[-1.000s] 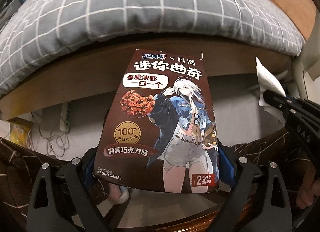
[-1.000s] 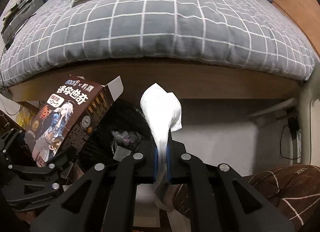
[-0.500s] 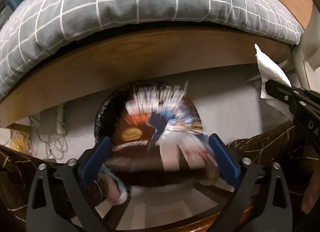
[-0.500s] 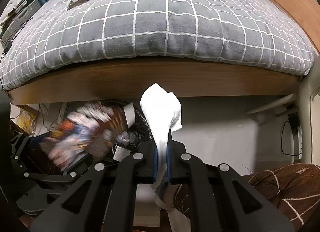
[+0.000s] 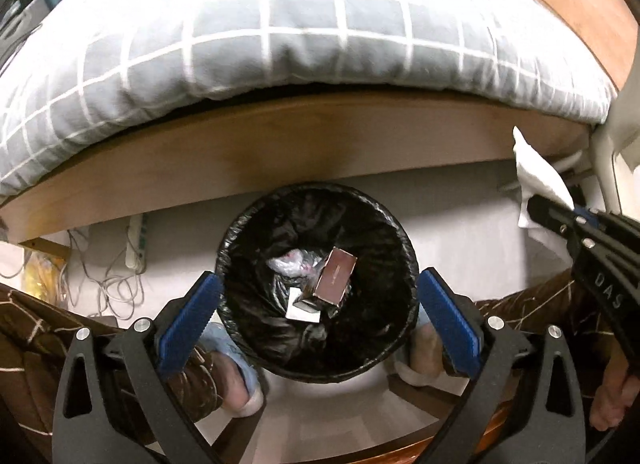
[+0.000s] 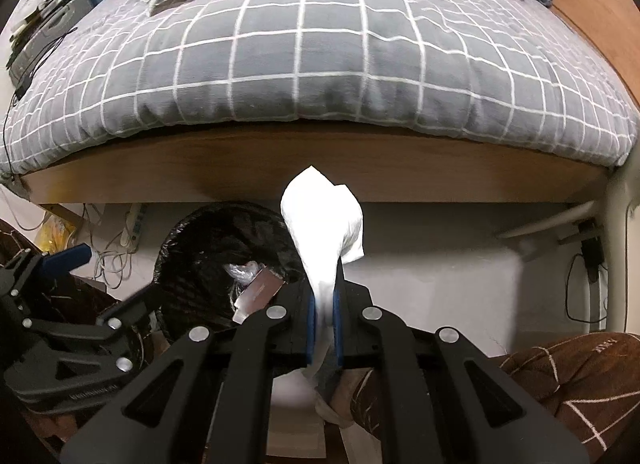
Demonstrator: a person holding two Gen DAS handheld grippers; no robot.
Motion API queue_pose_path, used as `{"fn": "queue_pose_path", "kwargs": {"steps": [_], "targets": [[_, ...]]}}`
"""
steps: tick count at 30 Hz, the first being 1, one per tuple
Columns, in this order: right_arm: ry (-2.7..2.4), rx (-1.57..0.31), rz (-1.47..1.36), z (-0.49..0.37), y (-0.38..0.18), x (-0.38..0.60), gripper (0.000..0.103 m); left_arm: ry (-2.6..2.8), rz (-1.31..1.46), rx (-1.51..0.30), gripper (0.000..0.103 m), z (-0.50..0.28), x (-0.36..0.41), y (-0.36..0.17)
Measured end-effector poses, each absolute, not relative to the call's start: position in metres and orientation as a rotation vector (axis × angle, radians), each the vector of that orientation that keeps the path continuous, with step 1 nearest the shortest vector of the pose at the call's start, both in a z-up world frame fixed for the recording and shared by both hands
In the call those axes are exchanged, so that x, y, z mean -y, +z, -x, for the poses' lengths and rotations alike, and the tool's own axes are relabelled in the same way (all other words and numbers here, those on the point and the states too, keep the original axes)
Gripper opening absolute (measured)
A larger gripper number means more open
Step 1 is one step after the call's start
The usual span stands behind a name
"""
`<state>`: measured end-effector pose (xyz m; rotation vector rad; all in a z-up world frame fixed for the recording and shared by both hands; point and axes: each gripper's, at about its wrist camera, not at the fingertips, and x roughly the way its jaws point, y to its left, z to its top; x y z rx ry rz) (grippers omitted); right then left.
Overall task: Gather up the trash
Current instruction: 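Open the right gripper to drop the white tissue into the bin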
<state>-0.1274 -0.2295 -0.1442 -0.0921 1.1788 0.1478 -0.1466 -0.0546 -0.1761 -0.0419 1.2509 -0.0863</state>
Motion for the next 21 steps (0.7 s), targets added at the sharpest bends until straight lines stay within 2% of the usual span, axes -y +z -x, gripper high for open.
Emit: {"fn": "queue_pose_path", "kwargs": {"steps": [21], "targets": [[0.287, -1.189, 0.172, 0.122, -0.142, 0.138, 0.006, 0.03, 0.124, -1.195, 0.097, 0.161, -0.024, -0.154]]}}
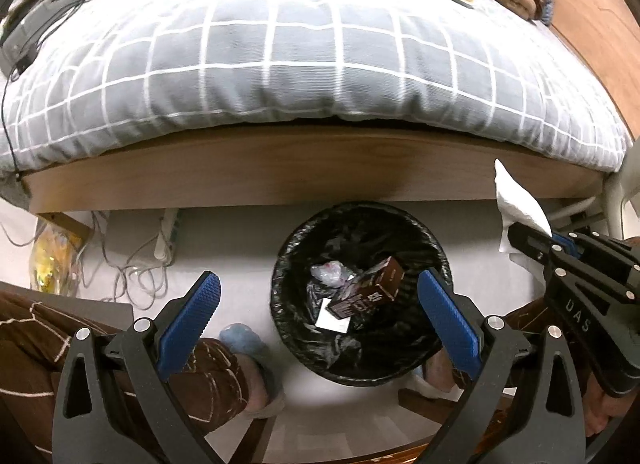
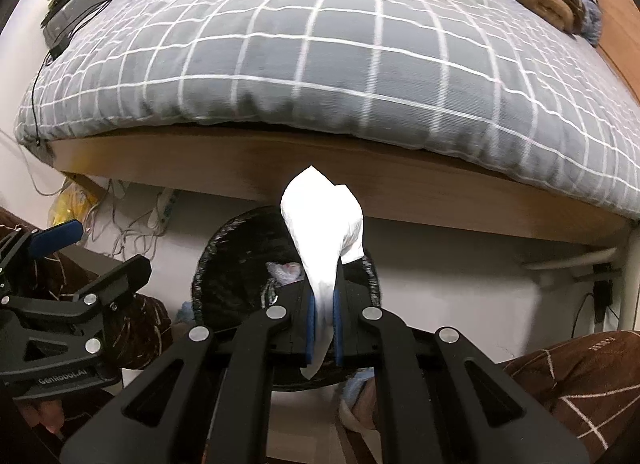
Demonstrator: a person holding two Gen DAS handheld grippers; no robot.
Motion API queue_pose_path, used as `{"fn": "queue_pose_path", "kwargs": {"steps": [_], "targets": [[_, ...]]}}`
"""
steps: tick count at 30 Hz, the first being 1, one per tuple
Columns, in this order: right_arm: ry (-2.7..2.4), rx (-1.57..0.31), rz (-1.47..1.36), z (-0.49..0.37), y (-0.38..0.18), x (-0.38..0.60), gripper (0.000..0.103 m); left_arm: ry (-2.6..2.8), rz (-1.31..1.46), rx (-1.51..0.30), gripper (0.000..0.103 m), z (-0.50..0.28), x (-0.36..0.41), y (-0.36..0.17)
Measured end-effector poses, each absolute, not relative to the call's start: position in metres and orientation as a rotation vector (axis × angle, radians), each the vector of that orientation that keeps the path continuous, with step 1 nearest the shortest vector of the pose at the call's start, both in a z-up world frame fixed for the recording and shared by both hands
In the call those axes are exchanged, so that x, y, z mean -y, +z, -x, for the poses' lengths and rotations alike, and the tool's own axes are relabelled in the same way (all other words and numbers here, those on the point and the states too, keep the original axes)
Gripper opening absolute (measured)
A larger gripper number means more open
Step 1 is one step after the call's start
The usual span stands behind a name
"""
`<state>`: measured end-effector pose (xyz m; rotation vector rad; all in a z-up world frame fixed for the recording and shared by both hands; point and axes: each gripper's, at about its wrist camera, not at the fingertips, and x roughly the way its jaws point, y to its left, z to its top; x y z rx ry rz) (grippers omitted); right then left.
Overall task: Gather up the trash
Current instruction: 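Open the right gripper to drop the white tissue into the bin, then move both open grippers from the bin back over the bed trash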
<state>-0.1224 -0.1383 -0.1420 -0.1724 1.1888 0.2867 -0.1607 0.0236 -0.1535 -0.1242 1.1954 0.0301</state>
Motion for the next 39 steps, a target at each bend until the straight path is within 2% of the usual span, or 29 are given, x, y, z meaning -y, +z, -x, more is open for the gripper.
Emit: {"fn": "queue_pose_path", "kwargs": {"steps": [13, 20, 27, 32, 39], "targets": [[0.336, -1.234, 0.214, 0.121, -0.153, 0.109, 0.011, 0.086, 0.141, -1.192, 0.097, 0.166, -0.057, -0.156], [0.329, -1.243, 0.252, 0.122, -0.158, 0.103, 0.036, 0.098, 0.133, -1.185, 0.097, 0.167, -0.059, -0.157], [0.321, -1.237, 0.253, 0.121, -0.162, 0.101, 0.053, 0.098, 0.13, -1.183, 0.097, 0.167, -0.057, -0.157], [0.307, -1.208, 0.251, 0.121, -0.156, 0.105, 0.07, 0.099, 0.127, -1.182, 0.097, 0.167, -0.057, -0.157], [0.271, -1.151, 0.234, 0.116, -0.141, 0.119, 0.084, 0.101, 0.123, -1.169, 0.097, 0.165, -0.057, -0.155]]}}
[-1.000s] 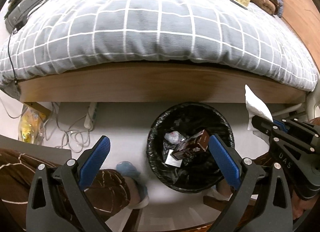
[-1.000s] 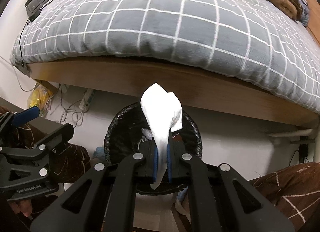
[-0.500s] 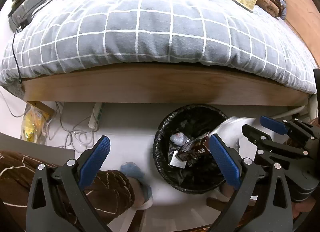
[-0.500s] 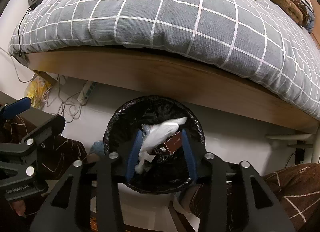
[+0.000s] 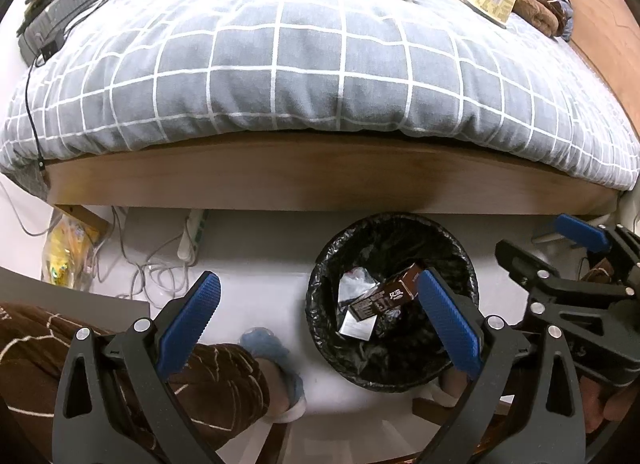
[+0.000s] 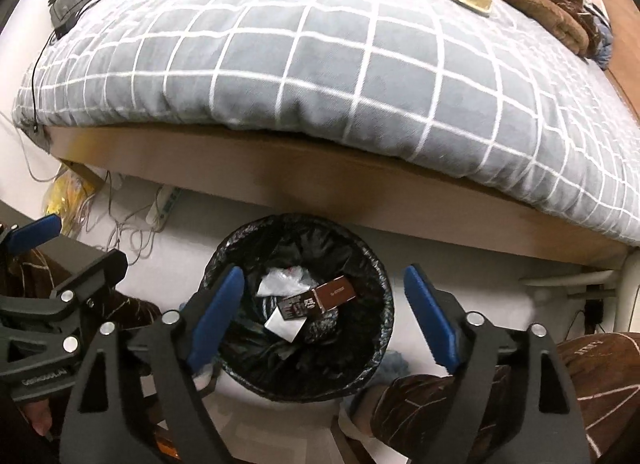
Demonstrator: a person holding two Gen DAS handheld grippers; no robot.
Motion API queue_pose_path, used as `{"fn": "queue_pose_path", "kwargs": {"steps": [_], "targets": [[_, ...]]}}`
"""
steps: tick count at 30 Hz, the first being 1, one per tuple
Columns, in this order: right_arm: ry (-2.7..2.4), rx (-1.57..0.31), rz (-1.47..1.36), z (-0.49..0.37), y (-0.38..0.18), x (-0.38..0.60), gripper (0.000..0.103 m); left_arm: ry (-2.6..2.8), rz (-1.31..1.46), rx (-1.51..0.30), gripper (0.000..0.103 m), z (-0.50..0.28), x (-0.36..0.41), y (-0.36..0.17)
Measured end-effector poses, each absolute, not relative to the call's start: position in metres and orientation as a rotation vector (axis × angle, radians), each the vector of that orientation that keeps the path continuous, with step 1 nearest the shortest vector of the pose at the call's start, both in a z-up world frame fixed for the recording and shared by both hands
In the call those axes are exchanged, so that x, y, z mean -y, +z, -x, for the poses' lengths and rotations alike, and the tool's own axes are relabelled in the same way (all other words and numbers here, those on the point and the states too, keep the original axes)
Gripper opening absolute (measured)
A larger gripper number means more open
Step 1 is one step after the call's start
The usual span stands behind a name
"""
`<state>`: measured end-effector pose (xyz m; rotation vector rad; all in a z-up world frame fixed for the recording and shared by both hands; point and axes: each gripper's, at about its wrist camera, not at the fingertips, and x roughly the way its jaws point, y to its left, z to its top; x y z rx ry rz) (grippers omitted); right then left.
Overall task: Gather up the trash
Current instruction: 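Move both open grippers from the bin back over the bed trash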
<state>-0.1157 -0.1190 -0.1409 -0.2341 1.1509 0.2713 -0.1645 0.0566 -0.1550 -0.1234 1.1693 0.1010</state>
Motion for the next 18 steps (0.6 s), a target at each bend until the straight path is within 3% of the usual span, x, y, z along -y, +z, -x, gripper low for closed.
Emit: {"fn": "queue_pose_path", "kwargs": {"steps": [5, 18], "targets": [[0.247, -1.093, 0.243, 0.113, -0.131, 0.126, 0.092, 0.1, 0.109, -1.148, 0.097, 0.158, -0.053, -0.151], [0.186, -0.873, 0.206, 0.105, -0.084, 0.151, 0.094, 0.08, 0.107, -1.02, 0.097, 0.141, -0.046, -0.114]]}}
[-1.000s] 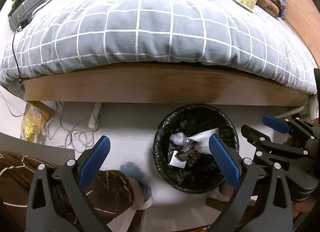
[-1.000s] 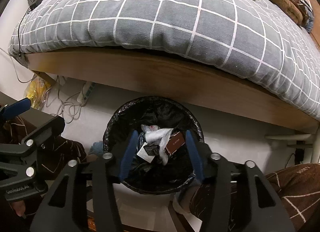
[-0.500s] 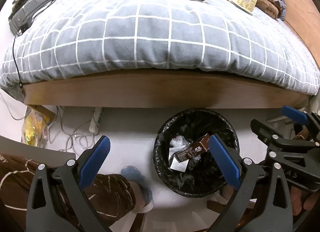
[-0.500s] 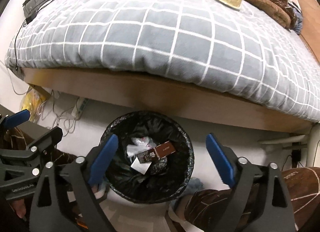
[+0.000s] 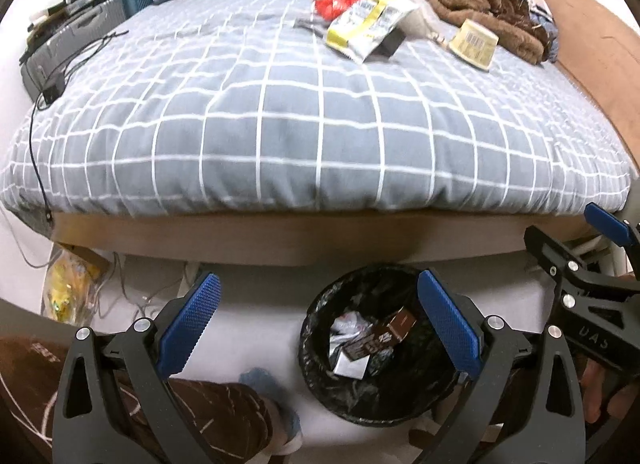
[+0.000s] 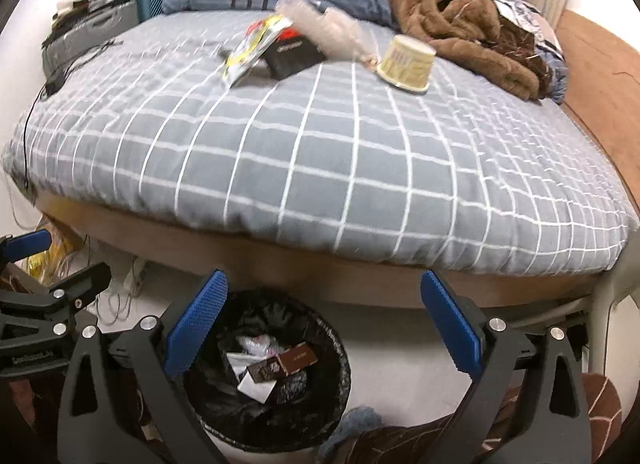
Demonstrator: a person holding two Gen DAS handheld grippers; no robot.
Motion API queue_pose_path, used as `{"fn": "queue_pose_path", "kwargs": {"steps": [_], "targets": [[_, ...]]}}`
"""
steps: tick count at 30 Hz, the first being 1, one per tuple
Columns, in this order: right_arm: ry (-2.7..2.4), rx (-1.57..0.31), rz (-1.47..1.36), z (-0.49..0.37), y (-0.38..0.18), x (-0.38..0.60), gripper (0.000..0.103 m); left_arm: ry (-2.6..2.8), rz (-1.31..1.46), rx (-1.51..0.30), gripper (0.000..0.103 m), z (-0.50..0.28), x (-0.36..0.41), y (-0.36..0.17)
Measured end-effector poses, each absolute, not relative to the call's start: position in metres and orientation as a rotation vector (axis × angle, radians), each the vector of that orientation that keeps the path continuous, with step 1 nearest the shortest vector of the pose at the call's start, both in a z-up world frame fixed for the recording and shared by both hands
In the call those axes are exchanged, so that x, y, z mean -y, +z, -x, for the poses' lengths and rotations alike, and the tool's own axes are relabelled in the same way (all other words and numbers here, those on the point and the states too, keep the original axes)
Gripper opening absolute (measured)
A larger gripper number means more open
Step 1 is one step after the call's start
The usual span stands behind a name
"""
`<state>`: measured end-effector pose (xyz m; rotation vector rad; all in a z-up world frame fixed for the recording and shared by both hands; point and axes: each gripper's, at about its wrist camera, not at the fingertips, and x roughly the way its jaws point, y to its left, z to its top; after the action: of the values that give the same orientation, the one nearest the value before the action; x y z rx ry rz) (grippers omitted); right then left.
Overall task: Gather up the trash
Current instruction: 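Move both open grippers from the bin back over the bed trash, then grasp the yellow snack wrapper with the left gripper while the right grasps the cream paper cup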
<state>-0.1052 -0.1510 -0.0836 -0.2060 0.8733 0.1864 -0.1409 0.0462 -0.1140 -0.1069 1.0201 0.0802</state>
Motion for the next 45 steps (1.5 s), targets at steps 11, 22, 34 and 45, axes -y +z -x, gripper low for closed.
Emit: {"fn": "queue_pose_path", "kwargs": {"steps": [11, 22, 34, 45], "targets": [[0.155, -0.771, 0.172, 0.085, -0.058, 0.165, 0.094, 0.066, 0.116, -0.926, 0.097, 0.12, -0.044, -0.092], [0.134, -0.725, 0.159, 0.044, -0.043, 0.176, 0.094, 0.053, 0.128, -0.876, 0.097, 0.079, -0.043, -0.072], [0.118, -0.753, 0.139, -0.043, -0.048, 0.18, 0.094, 0.042, 0.132, -0.856, 0.097, 0.01, -0.046, -0.066], [0.079, -0.777, 0.108, -0.118, -0.061, 0.191, 0.094, 0.051, 0.054, -0.868, 0.097, -0.056, -0.031, -0.085]]}}
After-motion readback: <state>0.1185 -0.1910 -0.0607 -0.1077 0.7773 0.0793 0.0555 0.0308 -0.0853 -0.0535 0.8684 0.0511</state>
